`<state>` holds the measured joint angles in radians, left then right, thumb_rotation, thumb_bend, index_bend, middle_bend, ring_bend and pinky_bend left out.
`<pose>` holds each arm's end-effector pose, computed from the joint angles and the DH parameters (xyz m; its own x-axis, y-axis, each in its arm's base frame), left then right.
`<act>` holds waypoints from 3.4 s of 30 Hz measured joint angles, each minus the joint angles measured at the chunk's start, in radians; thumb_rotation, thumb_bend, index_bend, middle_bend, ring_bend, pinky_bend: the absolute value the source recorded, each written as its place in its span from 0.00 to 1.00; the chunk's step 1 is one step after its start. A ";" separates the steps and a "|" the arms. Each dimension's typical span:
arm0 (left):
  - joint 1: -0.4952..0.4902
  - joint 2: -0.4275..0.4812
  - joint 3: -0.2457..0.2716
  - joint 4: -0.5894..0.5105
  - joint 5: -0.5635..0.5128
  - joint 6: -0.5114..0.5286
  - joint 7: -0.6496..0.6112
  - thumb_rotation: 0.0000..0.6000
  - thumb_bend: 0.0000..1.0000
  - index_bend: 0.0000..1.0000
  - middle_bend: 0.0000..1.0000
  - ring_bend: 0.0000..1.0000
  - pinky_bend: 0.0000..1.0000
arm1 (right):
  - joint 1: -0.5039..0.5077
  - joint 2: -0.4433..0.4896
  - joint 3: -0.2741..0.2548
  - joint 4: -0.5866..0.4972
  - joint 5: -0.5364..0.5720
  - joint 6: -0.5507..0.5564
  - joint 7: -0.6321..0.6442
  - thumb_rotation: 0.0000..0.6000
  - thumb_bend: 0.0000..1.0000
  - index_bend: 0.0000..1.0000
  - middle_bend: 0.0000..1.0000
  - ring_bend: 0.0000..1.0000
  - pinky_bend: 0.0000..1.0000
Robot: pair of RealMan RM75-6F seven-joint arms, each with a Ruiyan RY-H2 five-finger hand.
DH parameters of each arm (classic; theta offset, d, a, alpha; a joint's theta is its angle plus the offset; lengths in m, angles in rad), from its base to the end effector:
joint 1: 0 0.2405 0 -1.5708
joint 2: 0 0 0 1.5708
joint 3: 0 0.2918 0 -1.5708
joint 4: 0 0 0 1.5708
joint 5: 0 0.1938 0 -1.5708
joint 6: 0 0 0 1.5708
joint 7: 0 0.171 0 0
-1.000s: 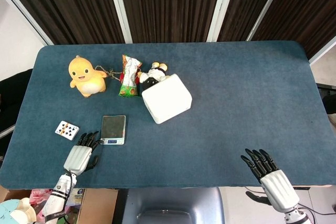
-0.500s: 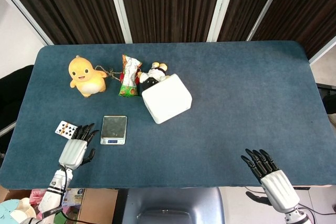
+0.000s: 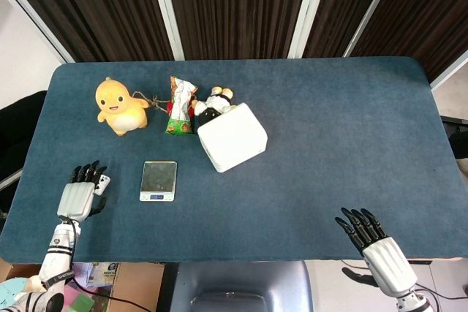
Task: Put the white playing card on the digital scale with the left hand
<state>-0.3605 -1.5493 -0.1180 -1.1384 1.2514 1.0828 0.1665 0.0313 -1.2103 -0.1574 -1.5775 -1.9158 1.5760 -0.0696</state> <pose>-0.3652 0.3186 0.0398 0.5080 0.2307 0.8299 0.8534 -0.0040 -0.5213 -0.2895 -0.1379 0.1211 0.4064 -0.1157 0.9063 -0.8644 -0.3700 0.3404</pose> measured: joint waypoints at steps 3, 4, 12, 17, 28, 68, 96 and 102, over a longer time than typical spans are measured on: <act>-0.013 -0.003 0.005 0.047 -0.006 -0.031 0.012 1.00 0.38 0.12 0.00 0.00 0.00 | 0.003 0.003 -0.003 -0.001 -0.002 -0.007 0.004 1.00 0.16 0.00 0.00 0.00 0.00; -0.019 -0.002 0.008 0.059 -0.004 -0.040 0.014 1.00 0.38 0.12 0.00 0.00 0.00 | 0.004 0.004 -0.004 -0.001 -0.003 -0.009 0.005 1.00 0.16 0.00 0.00 0.00 0.00; -0.047 0.007 0.027 0.115 0.006 -0.101 0.015 1.00 0.38 0.15 0.00 0.00 0.00 | 0.006 0.009 -0.008 -0.003 -0.007 -0.010 0.011 1.00 0.16 0.00 0.00 0.00 0.00; -0.057 0.011 0.035 0.135 0.005 -0.132 0.003 1.00 0.38 0.20 0.02 0.00 0.00 | 0.009 0.007 -0.009 -0.005 -0.005 -0.022 0.005 1.00 0.16 0.00 0.00 0.00 0.00; -0.073 -0.001 0.037 0.187 -0.005 -0.178 -0.022 1.00 0.39 0.43 0.39 0.04 0.00 | 0.011 0.001 -0.009 -0.009 0.001 -0.037 -0.015 1.00 0.16 0.00 0.00 0.00 0.00; -0.123 -0.154 -0.004 0.141 0.179 0.168 0.068 1.00 0.61 0.96 0.97 0.55 0.00 | 0.014 0.007 -0.016 -0.011 -0.011 -0.032 -0.007 1.00 0.16 0.00 0.00 0.00 0.00; -0.153 -0.157 0.005 -0.031 0.098 0.047 0.198 1.00 0.36 0.03 0.00 0.00 0.00 | 0.012 0.016 -0.015 -0.011 -0.010 -0.018 0.016 1.00 0.16 0.00 0.00 0.00 0.00; -0.143 -0.119 -0.001 -0.087 0.114 0.086 0.160 1.00 0.35 0.03 0.00 0.00 0.00 | 0.009 0.018 -0.016 -0.007 -0.012 -0.012 0.019 1.00 0.16 0.00 0.00 0.00 0.00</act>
<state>-0.5033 -1.6679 -0.1186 -1.2253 1.3656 1.1693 0.3264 0.0407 -1.1926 -0.1731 -1.5844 -1.9283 1.5645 -0.0507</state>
